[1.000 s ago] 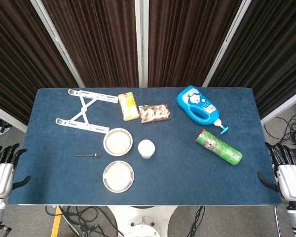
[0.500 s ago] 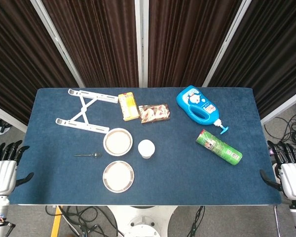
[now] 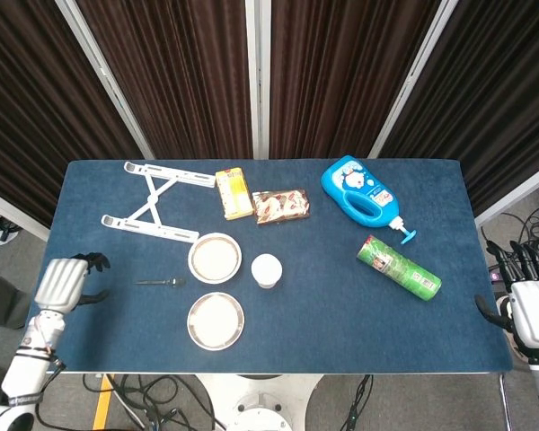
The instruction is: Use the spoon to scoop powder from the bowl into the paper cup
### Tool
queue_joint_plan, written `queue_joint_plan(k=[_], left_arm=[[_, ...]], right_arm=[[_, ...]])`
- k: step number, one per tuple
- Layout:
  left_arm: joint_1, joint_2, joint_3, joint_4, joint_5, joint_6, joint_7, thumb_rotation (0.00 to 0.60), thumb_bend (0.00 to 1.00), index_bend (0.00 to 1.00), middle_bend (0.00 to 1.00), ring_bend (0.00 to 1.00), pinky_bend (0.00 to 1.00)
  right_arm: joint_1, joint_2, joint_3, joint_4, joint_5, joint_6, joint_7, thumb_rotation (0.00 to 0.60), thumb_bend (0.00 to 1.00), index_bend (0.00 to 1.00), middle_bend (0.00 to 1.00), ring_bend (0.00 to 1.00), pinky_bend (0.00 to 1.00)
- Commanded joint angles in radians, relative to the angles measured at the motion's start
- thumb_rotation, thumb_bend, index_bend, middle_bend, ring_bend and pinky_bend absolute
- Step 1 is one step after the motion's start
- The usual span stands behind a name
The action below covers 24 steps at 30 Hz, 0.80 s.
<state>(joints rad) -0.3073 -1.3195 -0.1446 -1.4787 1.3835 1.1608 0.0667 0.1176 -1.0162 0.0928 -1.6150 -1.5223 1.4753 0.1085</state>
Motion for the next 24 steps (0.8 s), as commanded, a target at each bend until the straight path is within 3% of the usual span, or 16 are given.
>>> queue_joint_plan(k=[1, 12, 24], left_arm=[[-0.09, -0.069, -0.023, 0.051, -0.082, -0.129, 0.013, 0.6, 0.23, 0.54, 0.81, 0.79, 0.99], [-0.19, -0.197, -0.04, 0.123, -0.299, -0.269, 0.151, 0.6, 0.24, 0.55, 0.91, 0.87, 1.0], [-0.191, -0.256, -0.016, 0.167, -0.429, -0.26, 0.215, 0.6, 0.28, 0.56, 0.92, 0.88, 1.0]], right_arm=[[0.0, -0.002, 0.001, 0.003, 0.003, 0.0, 0.002, 0.6, 0.23, 0.0, 0.18, 0.0, 0.0], [-0.009, -0.014, -0.005, 0.024, 0.021, -0.005, 0.023, 0.6, 0.23, 0.0, 0.18, 0.0, 0.0], [-0.014, -0.021, -0.009, 0.037, 0.026, -0.01, 0.038, 0.6, 0.23, 0.0, 0.18, 0.0, 0.0]])
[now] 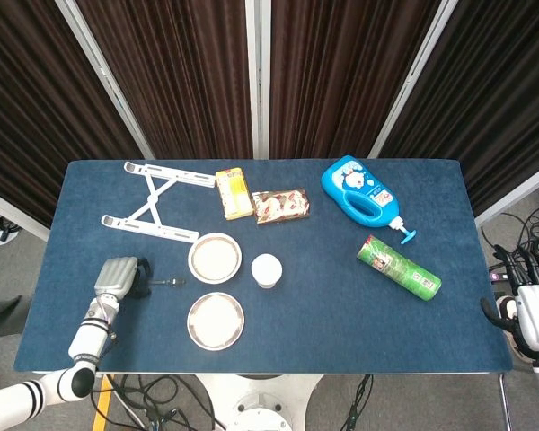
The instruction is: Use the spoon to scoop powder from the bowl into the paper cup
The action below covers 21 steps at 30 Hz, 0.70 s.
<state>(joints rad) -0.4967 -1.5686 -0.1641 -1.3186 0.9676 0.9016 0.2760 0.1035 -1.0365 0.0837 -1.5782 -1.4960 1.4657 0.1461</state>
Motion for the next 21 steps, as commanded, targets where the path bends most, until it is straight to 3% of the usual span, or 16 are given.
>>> queue_joint_plan(k=[1, 21], left_arm=[[-0.001, -0.009, 0.005, 0.01, -0.019, -0.002, 0.006, 0.6, 0.29, 0.56, 0.92, 0.88, 1.0], [-0.02, -0.02, 0.015, 0.024, -0.068, -0.007, 0.018, 0.6, 0.4, 0.58, 0.93, 0.89, 1.0]], right_arm=[[0.001, -0.001, -0.001, 0.0, 0.0, -0.002, 0.001, 0.6, 0.23, 0.0, 0.18, 0.0, 0.0], [-0.005, -0.002, -0.003, 0.001, 0.011, -0.009, 0.003, 0.6, 0.23, 0.0, 0.18, 0.0, 0.0]])
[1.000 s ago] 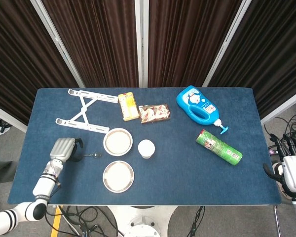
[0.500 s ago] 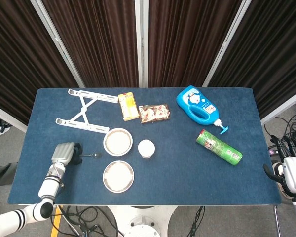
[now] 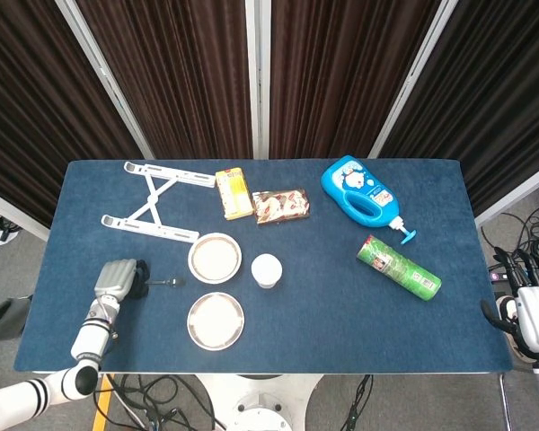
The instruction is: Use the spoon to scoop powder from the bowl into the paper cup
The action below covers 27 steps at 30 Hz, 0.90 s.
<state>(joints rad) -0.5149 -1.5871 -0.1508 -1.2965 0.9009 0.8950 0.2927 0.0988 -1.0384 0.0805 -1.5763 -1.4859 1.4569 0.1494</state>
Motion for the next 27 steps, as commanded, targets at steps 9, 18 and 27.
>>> queue_joint_plan(k=[9, 18, 27], left_arm=[[0.0, -0.01, 0.014, 0.017, -0.002, 0.003, -0.001, 0.6, 0.43, 0.59, 0.93, 0.89, 1.0], [0.003, -0.014, 0.017, 0.025, 0.016, 0.022, -0.009, 0.6, 0.43, 0.58, 0.93, 0.89, 1.0], [-0.008, -0.017, 0.016, 0.04, 0.006, 0.01, 0.008, 0.6, 0.43, 0.56, 0.94, 0.89, 1.0]], right_arm=[[0.0, 0.002, 0.0, -0.006, 0.001, -0.003, -0.004, 0.6, 0.23, 0.0, 0.18, 0.0, 0.0], [-0.003, 0.004, -0.001, -0.008, 0.0, -0.001, -0.003, 0.6, 0.23, 0.0, 0.18, 0.0, 0.0], [-0.006, 0.005, -0.002, -0.006, 0.004, -0.003, 0.002, 0.6, 0.23, 0.0, 0.19, 0.0, 0.0]])
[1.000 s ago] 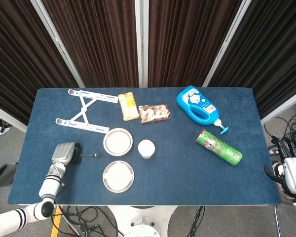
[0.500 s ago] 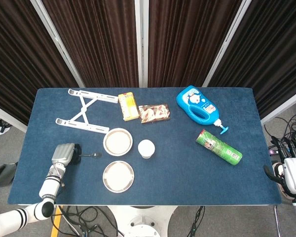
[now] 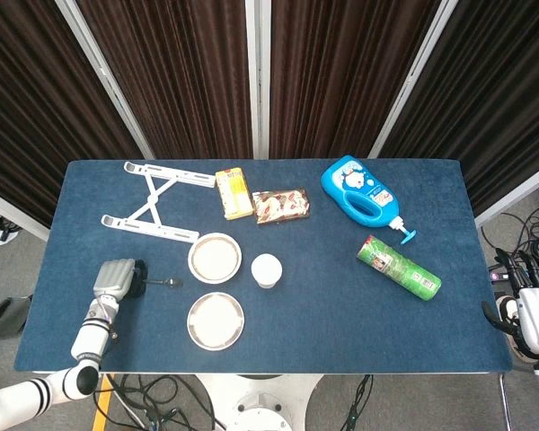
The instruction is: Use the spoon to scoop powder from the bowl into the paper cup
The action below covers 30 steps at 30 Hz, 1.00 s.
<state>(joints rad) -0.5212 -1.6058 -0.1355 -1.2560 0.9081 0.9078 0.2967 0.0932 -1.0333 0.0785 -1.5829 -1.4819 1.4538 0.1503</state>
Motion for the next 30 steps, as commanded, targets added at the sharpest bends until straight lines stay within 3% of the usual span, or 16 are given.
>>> queue_joint_plan(k=[1, 14, 20, 30], left_arm=[[-0.003, 0.002, 0.001, 0.0, -0.001, -0.002, 0.006, 0.6, 0.43, 0.56, 0.94, 0.89, 1.0], [-0.024, 0.061, -0.012, -0.072, 0.019, 0.018, 0.04, 0.6, 0.47, 0.63, 0.95, 0.9, 1.0], [-0.063, 0.126, -0.051, -0.142, 0.03, 0.033, 0.073, 0.6, 0.48, 0.63, 0.95, 0.9, 1.0], [-0.201, 0.099, -0.068, -0.118, 0.046, 0.037, 0.285, 0.6, 0.48, 0.64, 0.95, 0.9, 1.0]], right_arm=[[-0.001, -0.001, -0.001, 0.001, 0.0, 0.0, 0.002, 0.6, 0.23, 0.0, 0.19, 0.0, 0.0], [-0.005, 0.014, 0.007, -0.001, -0.008, 0.021, 0.002, 0.6, 0.23, 0.0, 0.19, 0.0, 0.0], [-0.006, 0.037, 0.018, -0.019, -0.012, 0.038, -0.019, 0.6, 0.23, 0.0, 0.19, 0.0, 0.0], [-0.005, 0.049, 0.021, -0.04, -0.014, 0.041, -0.036, 0.6, 0.23, 0.0, 0.19, 0.0, 0.0]])
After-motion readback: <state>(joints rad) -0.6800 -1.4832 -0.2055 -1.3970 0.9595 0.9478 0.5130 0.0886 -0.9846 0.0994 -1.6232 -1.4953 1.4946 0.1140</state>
